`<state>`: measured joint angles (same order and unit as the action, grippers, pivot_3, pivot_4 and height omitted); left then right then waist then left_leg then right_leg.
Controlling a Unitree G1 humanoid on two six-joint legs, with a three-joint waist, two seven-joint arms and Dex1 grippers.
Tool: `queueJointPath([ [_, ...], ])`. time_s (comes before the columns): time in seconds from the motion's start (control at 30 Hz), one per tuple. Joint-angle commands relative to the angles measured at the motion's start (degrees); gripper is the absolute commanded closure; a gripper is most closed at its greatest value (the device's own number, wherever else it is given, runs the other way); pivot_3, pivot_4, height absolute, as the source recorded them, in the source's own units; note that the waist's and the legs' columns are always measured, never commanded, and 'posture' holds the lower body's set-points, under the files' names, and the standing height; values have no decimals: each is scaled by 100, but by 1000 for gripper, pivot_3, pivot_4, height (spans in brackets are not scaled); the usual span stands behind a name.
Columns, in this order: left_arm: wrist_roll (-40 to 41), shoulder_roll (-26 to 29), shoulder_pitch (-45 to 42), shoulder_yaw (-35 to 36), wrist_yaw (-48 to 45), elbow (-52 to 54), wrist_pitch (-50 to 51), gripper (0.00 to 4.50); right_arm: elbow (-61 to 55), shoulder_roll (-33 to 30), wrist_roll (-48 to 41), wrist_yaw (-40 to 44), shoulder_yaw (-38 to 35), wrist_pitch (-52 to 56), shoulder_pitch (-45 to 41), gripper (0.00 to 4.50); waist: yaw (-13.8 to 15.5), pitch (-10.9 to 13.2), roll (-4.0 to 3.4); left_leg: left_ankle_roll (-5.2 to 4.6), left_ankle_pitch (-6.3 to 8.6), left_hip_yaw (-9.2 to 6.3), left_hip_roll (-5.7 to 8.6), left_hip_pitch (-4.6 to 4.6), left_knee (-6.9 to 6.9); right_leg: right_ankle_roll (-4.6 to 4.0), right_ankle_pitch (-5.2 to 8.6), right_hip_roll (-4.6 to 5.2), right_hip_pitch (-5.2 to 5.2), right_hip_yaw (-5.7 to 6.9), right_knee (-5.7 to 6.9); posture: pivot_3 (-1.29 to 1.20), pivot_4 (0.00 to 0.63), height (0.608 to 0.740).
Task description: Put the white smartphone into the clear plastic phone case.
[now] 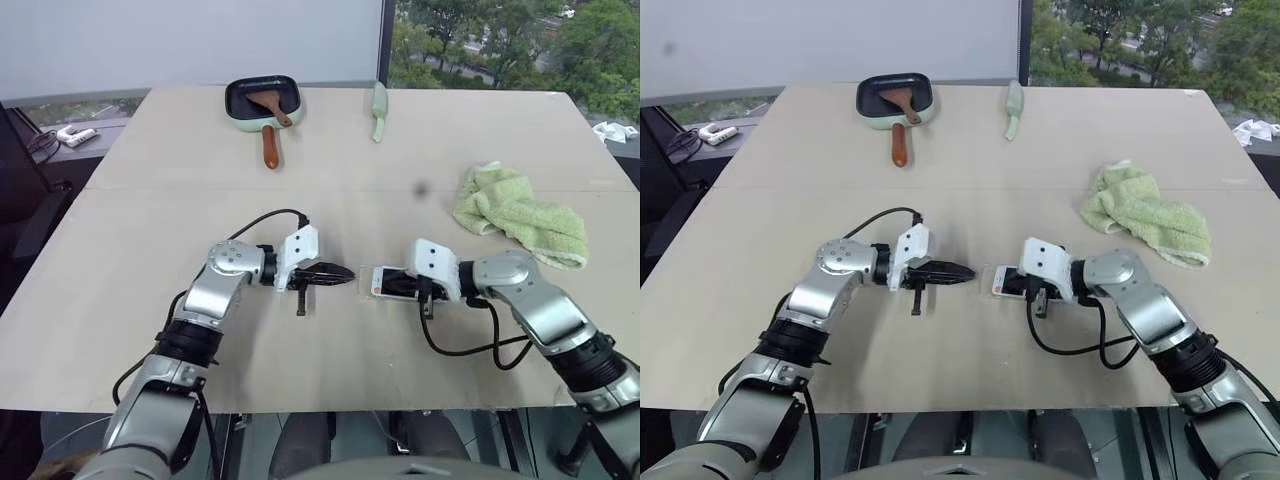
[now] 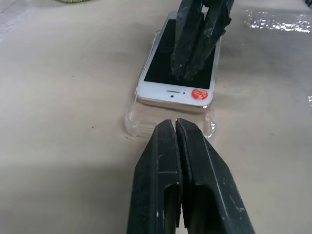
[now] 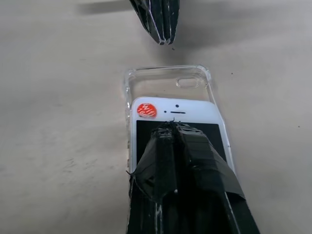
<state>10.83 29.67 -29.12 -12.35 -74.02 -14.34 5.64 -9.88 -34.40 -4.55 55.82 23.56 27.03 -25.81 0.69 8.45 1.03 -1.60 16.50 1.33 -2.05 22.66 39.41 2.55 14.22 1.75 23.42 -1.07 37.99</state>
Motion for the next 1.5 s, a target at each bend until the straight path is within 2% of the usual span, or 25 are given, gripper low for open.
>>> queueJointPath([
  [0.03, -47, -66, -128, -82, 46, 97, -32, 4432, 358, -39, 395, 9, 461, 261, 173, 4500, -1, -2, 0, 0, 0, 0, 0, -1, 0, 0, 0, 0, -1, 0, 0, 0, 150, 740],
  [0.37, -404, -371, -339, -311, 372, -262, -81, 4432, 473, -122, 878, 87, 733, -6, 141, 4500, 0, -16, 1, 0, 0, -2, 1, -28, 0, 0, 0, -1, -25, 1, -1, 0, 150, 740],
  [0.5, -371, -531, -453, -328, 385, -404, -117, 4432, 538, -114, 1000, 111, 745, -49, 107, 4500, -3, -16, 1, -1, 1, 0, 0, -78, -7, -2, 3, -1, -76, 1, -10, 0, 150, 740],
  [0.63, -48, -806, -439, -232, 348, -236, 97, 4432, 582, -81, 1062, 123, 774, -90, 76, 4500, 2, -17, 1, -1, 1, -1, 0, -80, -6, -2, 3, -1, -78, 1, -8, 0, 150, 740],
  [0.77, -166, -789, -343, -413, 277, -220, 90, 4432, 613, -28, 1079, 110, 752, -107, 62, 4500, -6, -19, 0, -1, 1, 0, 0, -80, -6, -1, 2, 0, -78, -1, -8, 0, 150, 740],
  [1.4, -631, -896, -314, -867, 290, -814, -121, 4432, 237, 354, 291, -177, -221, 849, 36, 4500, 13, -21, 0, -1, 1, -3, 2, -77, -8, -3, 3, 3, -79, 2, -13, 0, 150, 740],
  [1.5, -412, -982, -312, -758, 227, -717, -52, 4432, 200, 296, 289, -201, -221, 883, 44, 4500, 14, -21, 0, -1, 1, -3, 3, -77, -8, -3, 3, 5, -79, 2, -14, 0, 150, 740],
])
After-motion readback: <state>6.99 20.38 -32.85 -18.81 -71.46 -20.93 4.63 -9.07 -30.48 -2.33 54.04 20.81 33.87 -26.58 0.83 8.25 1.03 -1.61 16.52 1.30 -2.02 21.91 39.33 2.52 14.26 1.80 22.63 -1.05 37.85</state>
